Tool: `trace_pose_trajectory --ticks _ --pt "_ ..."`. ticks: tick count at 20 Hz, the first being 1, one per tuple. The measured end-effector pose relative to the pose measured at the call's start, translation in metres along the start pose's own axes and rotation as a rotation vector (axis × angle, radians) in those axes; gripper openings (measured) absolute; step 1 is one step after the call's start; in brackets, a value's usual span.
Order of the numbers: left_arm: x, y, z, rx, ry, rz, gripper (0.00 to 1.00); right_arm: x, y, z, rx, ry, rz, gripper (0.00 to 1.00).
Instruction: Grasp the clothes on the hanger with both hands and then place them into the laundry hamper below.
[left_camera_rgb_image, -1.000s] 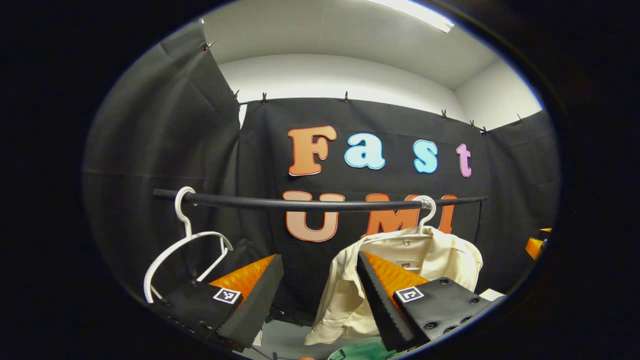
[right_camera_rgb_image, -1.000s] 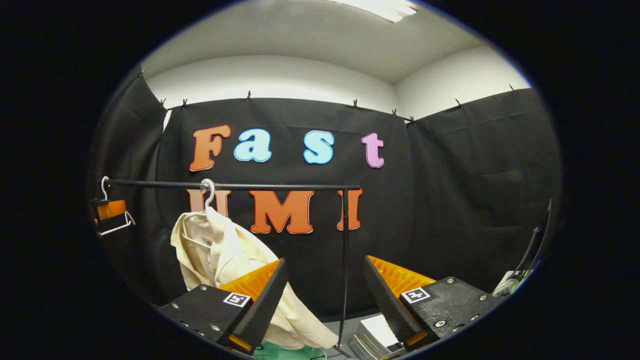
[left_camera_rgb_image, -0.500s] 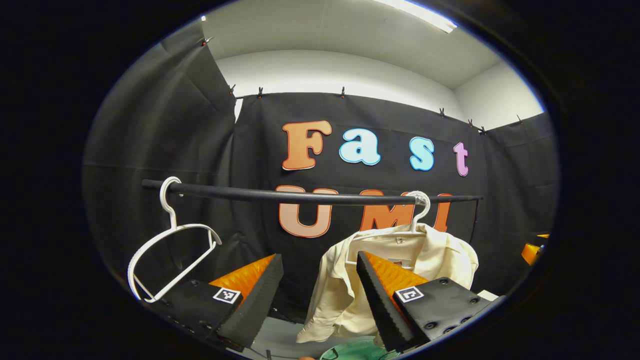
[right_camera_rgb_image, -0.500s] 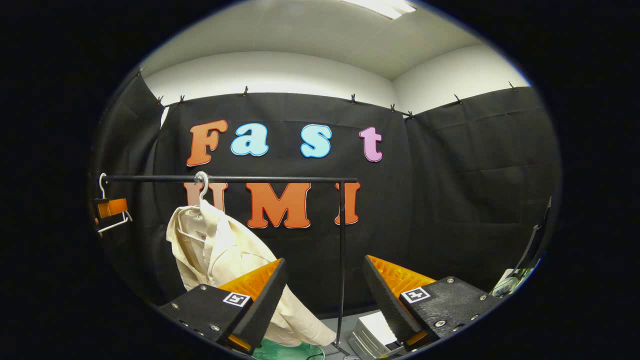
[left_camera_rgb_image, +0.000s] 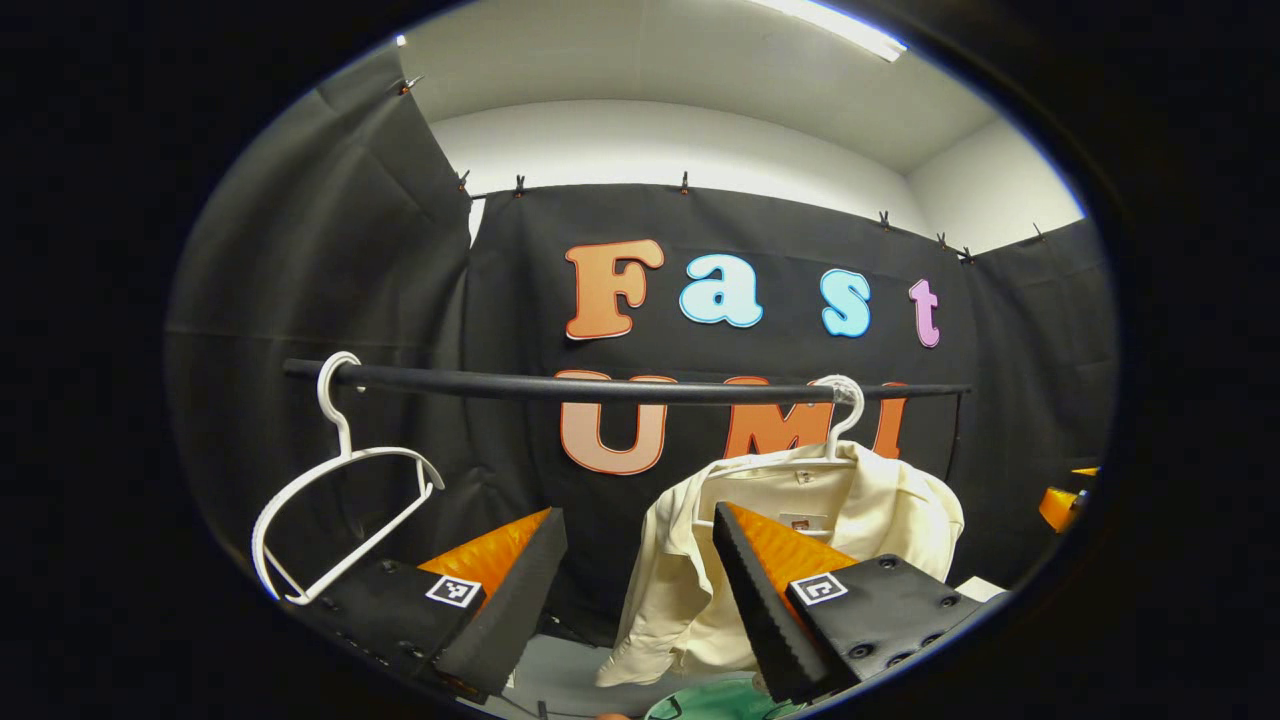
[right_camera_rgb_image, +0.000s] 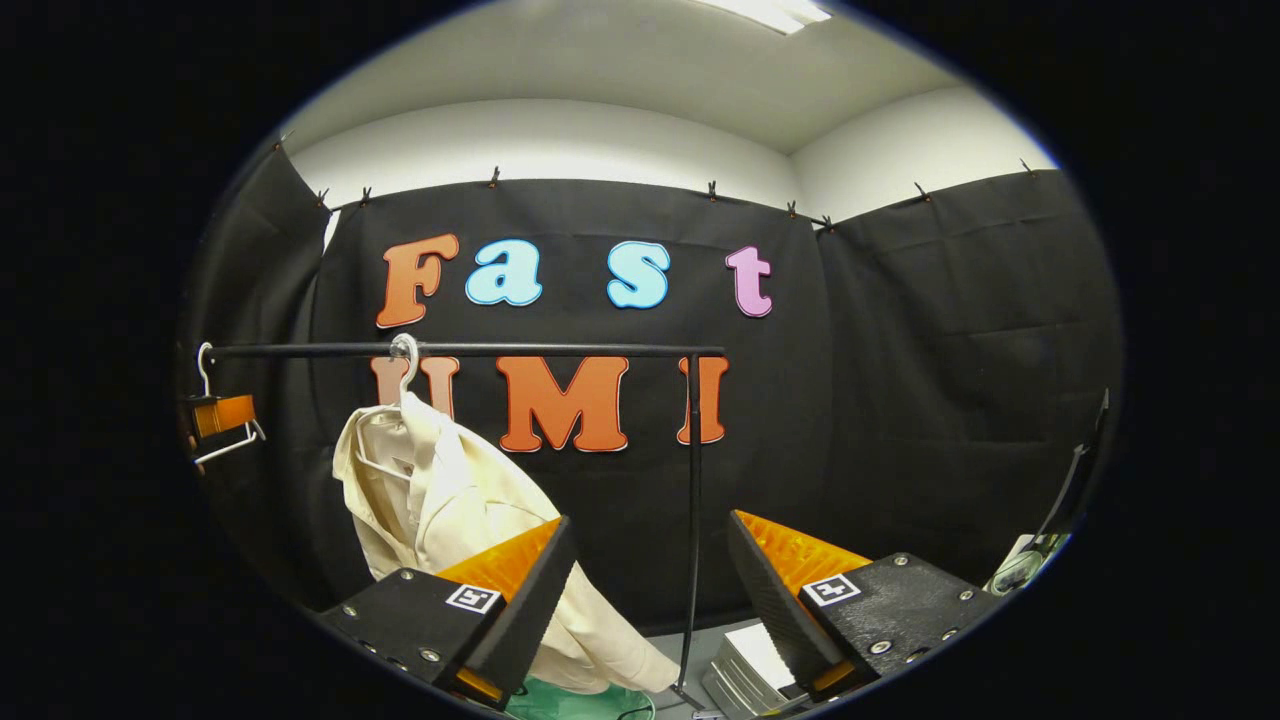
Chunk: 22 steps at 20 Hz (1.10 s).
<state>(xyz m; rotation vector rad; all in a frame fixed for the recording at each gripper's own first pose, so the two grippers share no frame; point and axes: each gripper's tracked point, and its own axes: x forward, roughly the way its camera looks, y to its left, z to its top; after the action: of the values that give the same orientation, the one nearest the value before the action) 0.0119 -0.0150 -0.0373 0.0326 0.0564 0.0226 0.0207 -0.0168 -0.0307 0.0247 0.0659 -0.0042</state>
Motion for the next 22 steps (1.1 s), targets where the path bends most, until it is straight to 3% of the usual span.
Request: trace_pose_trajectory --ticks 16,20,22 --pt "-0.071 -0.001 0.023 -0.013 -0.030 0.211 0.96 0.011 -0.045 0.015 0.000 -0.018 0.138 0.94" --pt "-0.085 -0.007 0.028 -0.010 -0.035 0.235 0.93 0.012 -0.056 0.013 -0.001 -0.017 0.149 0.94" --pt "-0.086 -0.010 0.030 -0.001 -0.037 0.237 0.96 0.010 -0.059 0.013 -0.002 -0.016 0.152 0.94"
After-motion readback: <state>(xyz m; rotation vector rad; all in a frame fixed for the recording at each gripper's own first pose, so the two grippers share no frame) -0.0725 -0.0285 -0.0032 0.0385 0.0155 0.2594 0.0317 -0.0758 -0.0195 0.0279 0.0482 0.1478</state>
